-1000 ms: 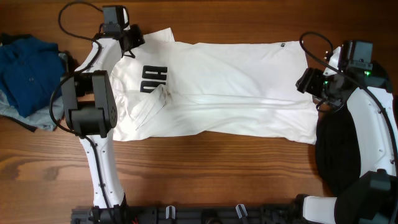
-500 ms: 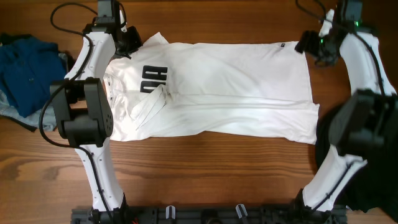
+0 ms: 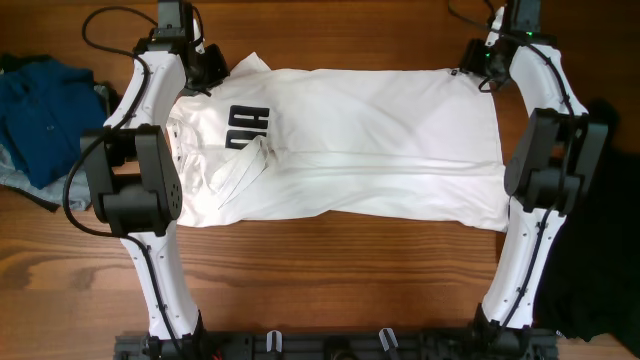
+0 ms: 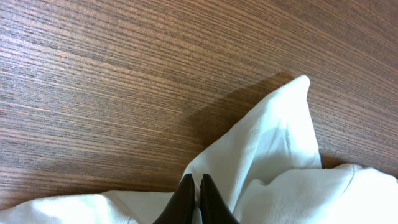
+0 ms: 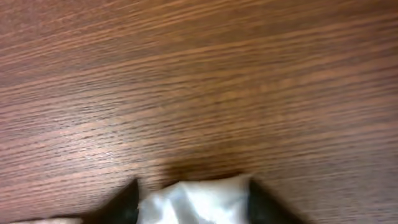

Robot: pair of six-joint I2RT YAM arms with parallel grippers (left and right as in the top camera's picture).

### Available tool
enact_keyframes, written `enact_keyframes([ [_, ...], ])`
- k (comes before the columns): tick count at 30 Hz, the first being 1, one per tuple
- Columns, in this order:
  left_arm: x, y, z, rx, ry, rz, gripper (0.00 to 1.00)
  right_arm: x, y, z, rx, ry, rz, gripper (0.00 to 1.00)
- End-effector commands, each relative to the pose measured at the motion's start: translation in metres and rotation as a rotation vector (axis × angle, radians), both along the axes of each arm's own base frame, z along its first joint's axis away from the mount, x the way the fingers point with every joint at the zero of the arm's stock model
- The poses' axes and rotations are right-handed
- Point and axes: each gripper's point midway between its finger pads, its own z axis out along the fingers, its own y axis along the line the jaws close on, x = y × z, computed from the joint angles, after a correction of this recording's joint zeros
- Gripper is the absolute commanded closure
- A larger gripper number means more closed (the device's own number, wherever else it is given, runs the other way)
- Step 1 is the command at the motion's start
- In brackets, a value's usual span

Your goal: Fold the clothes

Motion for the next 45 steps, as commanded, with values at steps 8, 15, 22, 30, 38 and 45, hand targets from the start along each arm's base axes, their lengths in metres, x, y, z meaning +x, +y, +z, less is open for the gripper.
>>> enact_keyframes([
  [8, 0.010, 0.010, 0.044, -0.015, -0.098, 0.023, 0.96, -0.017, -0.030, 0.017, -0.027, 0.045, -0.210, 0.96],
  [15, -0.024, 0.001, 0.107, -0.072, -0.100, -0.002, 0.96, -0.055, -0.039, 0.103, -0.081, 0.051, -0.274, 0.96],
  [22, -0.111, 0.017, 0.091, -0.027, 0.244, 0.048, 0.96, -0.155, -0.051, 0.113, -0.163, 0.395, -0.317, 0.96],
  [30, -0.178, 0.024, 0.072, 0.003, 0.520, 0.041, 0.96, -0.222, -0.039, 0.107, -0.115, 0.680, -0.198, 0.96],
  [38, -0.221, 0.025, 0.037, 0.019, 0.689, 0.036, 0.96, -0.267, -0.027, 0.066, -0.086, 0.868, -0.166, 0.96],
  [45, -0.230, 0.034, 0.038, 0.074, 0.725, 0.040, 0.74, -0.285, -0.029, 0.064, -0.113, 0.947, -0.134, 0.79],
])
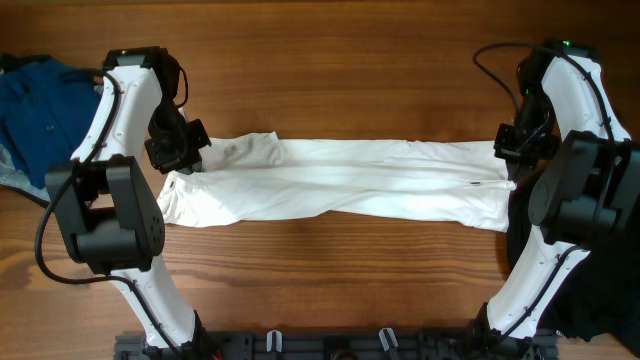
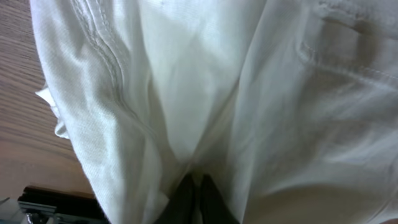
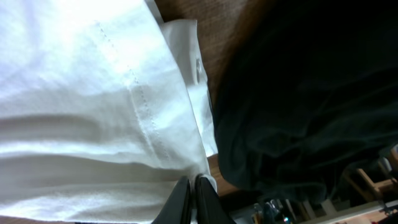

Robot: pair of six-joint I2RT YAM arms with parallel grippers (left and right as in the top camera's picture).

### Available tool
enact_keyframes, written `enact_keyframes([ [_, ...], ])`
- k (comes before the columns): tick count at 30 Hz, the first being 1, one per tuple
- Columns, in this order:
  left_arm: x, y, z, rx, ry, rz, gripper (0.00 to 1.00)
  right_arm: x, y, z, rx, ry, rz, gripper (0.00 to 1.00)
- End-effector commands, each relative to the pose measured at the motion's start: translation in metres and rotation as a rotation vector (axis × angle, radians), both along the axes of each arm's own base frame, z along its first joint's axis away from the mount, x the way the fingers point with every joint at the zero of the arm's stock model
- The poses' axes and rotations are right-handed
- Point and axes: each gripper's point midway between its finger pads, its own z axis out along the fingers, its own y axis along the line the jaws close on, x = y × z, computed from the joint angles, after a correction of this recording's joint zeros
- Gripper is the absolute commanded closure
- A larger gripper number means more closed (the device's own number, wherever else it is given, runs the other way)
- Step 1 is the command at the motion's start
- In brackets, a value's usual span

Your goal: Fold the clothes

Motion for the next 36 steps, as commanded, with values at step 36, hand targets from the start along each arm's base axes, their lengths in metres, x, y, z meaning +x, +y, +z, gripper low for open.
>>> enact_keyframes([
  [36, 0.082, -0.133, -0.061, 0.089, -0.350, -0.234, 0.51, 0.020, -0.018, -0.005, 0.194, -0.189, -0.051, 0.57],
])
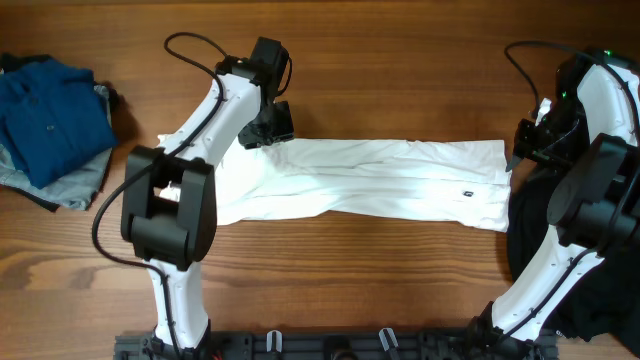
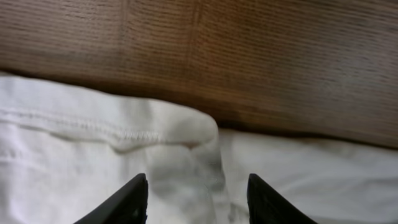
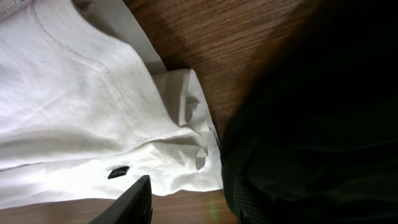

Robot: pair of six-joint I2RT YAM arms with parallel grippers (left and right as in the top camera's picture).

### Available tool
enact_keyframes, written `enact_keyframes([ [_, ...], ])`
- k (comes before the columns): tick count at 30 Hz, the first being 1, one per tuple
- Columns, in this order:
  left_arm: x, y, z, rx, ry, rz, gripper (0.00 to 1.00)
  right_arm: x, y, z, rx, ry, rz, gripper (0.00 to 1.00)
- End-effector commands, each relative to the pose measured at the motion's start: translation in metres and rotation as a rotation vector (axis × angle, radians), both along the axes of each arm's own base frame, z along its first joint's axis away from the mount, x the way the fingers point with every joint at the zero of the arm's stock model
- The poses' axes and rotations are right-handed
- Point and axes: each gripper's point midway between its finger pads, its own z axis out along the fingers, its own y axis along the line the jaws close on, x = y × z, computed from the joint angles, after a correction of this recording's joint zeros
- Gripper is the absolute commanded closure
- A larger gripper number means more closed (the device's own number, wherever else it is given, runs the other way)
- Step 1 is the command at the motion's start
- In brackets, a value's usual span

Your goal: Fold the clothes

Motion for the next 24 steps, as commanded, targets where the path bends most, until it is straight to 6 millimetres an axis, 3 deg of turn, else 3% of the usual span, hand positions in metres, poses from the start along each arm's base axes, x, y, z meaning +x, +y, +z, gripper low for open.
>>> enact_keyframes([
  [1, 0.002, 0.004, -0.024, 0.039, 0.020, 0.020, 0.54, 0.002, 0.003, 0.008, 0.010, -0.031, 0.011, 0.57],
  [3, 0.006, 0.003, -0.023, 0.034, 0.007, 0.020, 0.64, 0.002, 0.003, 0.008, 0.010, -0.031, 0.011, 0.57],
  [5, 0.003, 0.003, -0.023, 0.031, 0.017, 0.020, 0.91, 0.002, 0.003, 0.008, 0.010, -0.031, 0.011, 0.57],
  [6, 0.001, 0.000, -0.021, 0.016, 0.027, 0.010, 0.95, 0.003, 0.003, 0.008, 0.009, -0.034, 0.011, 0.57],
  [10, -0.012, 0.004, 0.009, 0.014, 0.031, 0.011, 0.95, 0.004, 0.003, 0.007, 0.008, -0.038, 0.011, 0.57],
  [13, -0.041, -0.016, 0.031, -0.124, 0.124, -0.003, 0.94, 0.004, 0.003, 0.007, 0.008, -0.037, 0.011, 0.57],
  [17, -0.069, -0.036, 0.032, -0.133, 0.209, -0.054, 0.93, 0.004, 0.003, 0.007, 0.008, -0.037, 0.011, 0.57],
  [20, -0.075, -0.055, 0.031, -0.120, 0.194, -0.118, 0.85, 0.004, 0.003, 0.007, 0.008, -0.037, 0.011, 0.57],
  [22, -0.074, -0.055, 0.029, -0.060, 0.162, -0.145, 0.43, 0.001, 0.004, 0.008, 0.012, -0.026, 0.011, 0.57],
  [24, -0.065, -0.044, 0.028, 0.004, 0.124, -0.140, 0.37, -0.003, 0.005, 0.010, 0.021, -0.010, 0.015, 0.57],
])
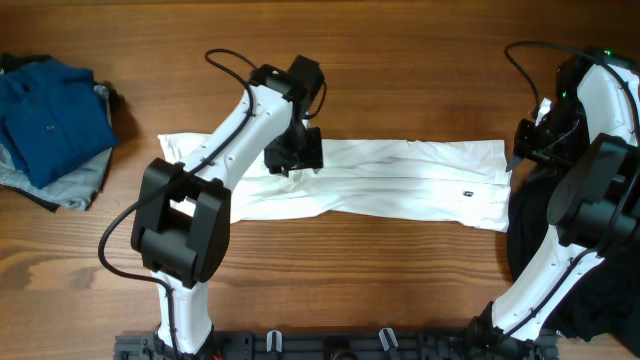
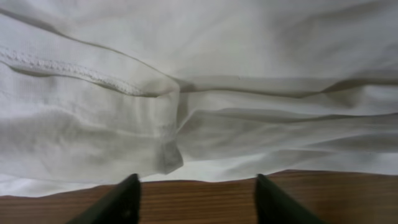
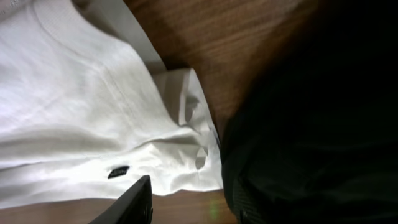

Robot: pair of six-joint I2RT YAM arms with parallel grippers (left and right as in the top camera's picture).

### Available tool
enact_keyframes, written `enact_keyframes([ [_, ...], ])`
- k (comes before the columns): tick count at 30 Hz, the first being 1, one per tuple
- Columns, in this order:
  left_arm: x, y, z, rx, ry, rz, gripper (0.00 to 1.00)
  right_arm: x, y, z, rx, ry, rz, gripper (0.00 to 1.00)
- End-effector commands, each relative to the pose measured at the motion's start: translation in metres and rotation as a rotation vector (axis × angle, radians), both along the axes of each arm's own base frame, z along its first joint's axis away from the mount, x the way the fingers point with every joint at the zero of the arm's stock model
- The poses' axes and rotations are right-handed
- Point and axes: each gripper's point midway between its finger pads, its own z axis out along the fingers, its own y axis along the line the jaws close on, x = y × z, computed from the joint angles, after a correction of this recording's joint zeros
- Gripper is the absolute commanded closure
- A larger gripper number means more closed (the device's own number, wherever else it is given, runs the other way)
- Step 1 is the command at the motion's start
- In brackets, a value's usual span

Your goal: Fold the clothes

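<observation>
The white garment (image 1: 400,180) lies on the table as a long narrow strip, folded lengthwise, left to right. My left gripper (image 1: 297,152) hovers over its left-middle part, open, with nothing between the fingers; in the left wrist view creased white cloth (image 2: 186,74) fills the frame above the open gripper (image 2: 198,202). My right gripper (image 1: 522,150) stays at the strip's right end, open. In the right wrist view the garment's hem (image 3: 74,93) lies ahead of that gripper (image 3: 186,202); its right finger merges with dark cloth.
A pile of blue clothes (image 1: 50,110) sits at the far left of the wooden table (image 1: 350,280). A black cloth (image 1: 590,250) hangs at the right edge, beside the garment's end, also dark in the right wrist view (image 3: 311,124).
My left gripper has moved from the strip's far edge to a spot further right, over the cloth, still open. The right arm and the garment have not moved.
First the garment lay spread wide, my grippers at its two far corners. Then both were shut on cloth at the near side and the garment was a narrow strip. Then both were open beside the strip. Now the left one is over it.
</observation>
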Motion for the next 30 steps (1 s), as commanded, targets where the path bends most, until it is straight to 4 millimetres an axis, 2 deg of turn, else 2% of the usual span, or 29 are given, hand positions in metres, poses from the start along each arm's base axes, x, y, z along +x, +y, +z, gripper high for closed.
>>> enact_keyframes([
  [1, 0.015, 0.026, 0.004, 0.111, -0.078, 0.008, 0.39, -0.001, 0.006, 0.010, 0.031, -0.020, 0.024, 0.57],
  [5, 0.026, 0.076, 0.031, 0.108, -0.099, 0.144, 0.41, 0.004, 0.018, 0.023, 0.180, -0.121, 0.072, 0.55],
  [6, 0.029, 0.097, 0.038, 0.107, -0.103, 0.200, 0.39, 0.006, 0.018, 0.029, 0.227, -0.165, 0.070, 0.52],
  [8, 0.031, 0.120, 0.040, 0.112, -0.090, 0.264, 0.38, 0.002, 0.013, 0.032, 0.250, -0.170, 0.045, 0.50],
  [10, 0.035, 0.137, 0.040, 0.114, -0.088, 0.311, 0.36, -0.004, 0.013, 0.026, 0.258, -0.152, 0.036, 0.47],
  [15, 0.043, 0.145, 0.040, 0.108, -0.114, 0.336, 0.29, -0.035, 0.039, -0.026, 0.273, -0.054, 0.101, 0.36],
  [17, 0.047, 0.144, 0.040, 0.104, -0.128, 0.337, 0.27, -0.044, 0.043, -0.038, 0.278, -0.038, 0.103, 0.34],
  [19, 0.049, 0.144, 0.040, 0.101, -0.138, 0.337, 0.26, -0.045, 0.043, -0.048, 0.271, -0.050, 0.104, 0.34],
  [22, 0.051, 0.144, 0.040, 0.099, -0.146, 0.334, 0.26, -0.034, 0.044, -0.060, 0.263, -0.116, 0.102, 0.34],
  [24, 0.051, 0.144, 0.040, 0.099, -0.146, 0.334, 0.26, -0.030, 0.041, -0.061, 0.251, -0.130, 0.104, 0.39],
  [26, 0.051, 0.143, 0.040, 0.098, -0.146, 0.334, 0.26, -0.030, 0.027, -0.058, 0.165, -0.117, 0.114, 0.39],
  [30, 0.051, 0.143, 0.040, 0.098, -0.146, 0.334, 0.25, -0.004, 0.021, -0.040, 0.124, -0.260, 0.124, 0.35],
])
